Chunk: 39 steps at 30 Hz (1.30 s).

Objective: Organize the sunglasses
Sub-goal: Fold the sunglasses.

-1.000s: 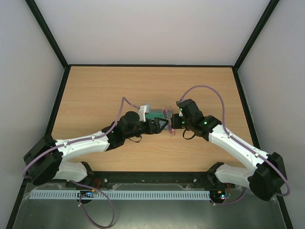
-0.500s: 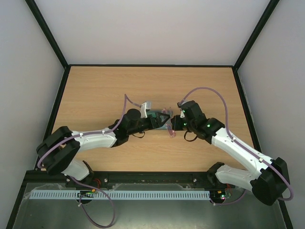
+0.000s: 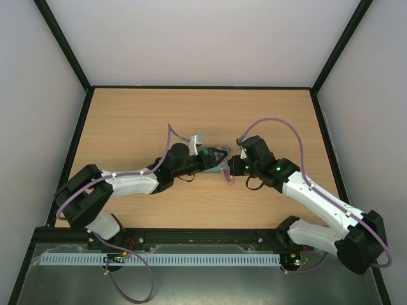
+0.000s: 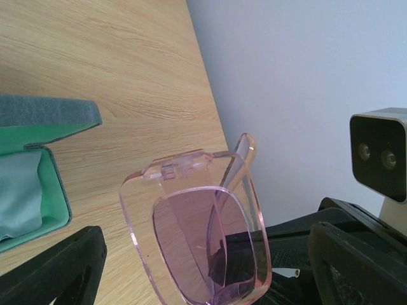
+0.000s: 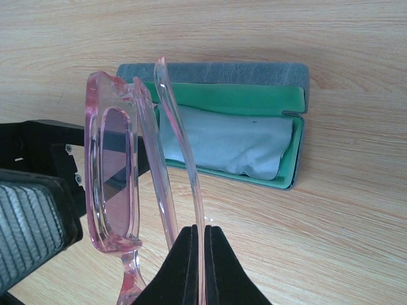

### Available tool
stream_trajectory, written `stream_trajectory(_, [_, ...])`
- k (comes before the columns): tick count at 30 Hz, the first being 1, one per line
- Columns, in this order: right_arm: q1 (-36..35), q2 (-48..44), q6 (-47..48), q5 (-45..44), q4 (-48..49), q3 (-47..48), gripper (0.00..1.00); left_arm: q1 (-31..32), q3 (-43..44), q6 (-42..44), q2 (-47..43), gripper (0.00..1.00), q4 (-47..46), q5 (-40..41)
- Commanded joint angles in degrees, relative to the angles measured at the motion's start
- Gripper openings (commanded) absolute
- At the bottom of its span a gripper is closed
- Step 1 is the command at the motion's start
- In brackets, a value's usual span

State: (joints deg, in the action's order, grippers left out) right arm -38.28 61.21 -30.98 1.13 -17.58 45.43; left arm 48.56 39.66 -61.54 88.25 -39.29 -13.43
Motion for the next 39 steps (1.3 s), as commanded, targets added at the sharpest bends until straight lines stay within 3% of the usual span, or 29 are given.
stream_trajectory(1, [-0.3,-0.6,0.6,0.8,-0.1,-0.2,0.01,-0.5,1.6,-0.1,0.9,0.87,-1.7,-0.4])
stream_trajectory(9, [-0.4,-0.6,0.6,1.0,0.1,-0.3,0.01,-1.2,1.8,-1.0,2.6,0.69,-3.5,-1.2])
stream_trajectory(20, [-0.8,0.7,0.7,0.9,0.8,-0.3,0.01,-1.7,2.8,-1.7,4.1,0.68,-4.2,-2.8])
stream_trajectory(26, [-0.8,1.3,0.8,1.1,1.2,-0.4,0.01,-2.1,2.8,-2.0,4.3,0.47,-4.4,-3.5])
stream_trajectory(34, [-0.8,1.7,0.8,1.1,1.6,-0.3,0.01,-2.5,2.4,-1.7,3.7,0.41,-4.1,-4.1])
stream_trajectory(39, [-0.8,0.9,1.8,-0.8,-0.8,1.4,0.18,-3.1,1.6,-0.4,2.5,0.38,-3.5,-5.3])
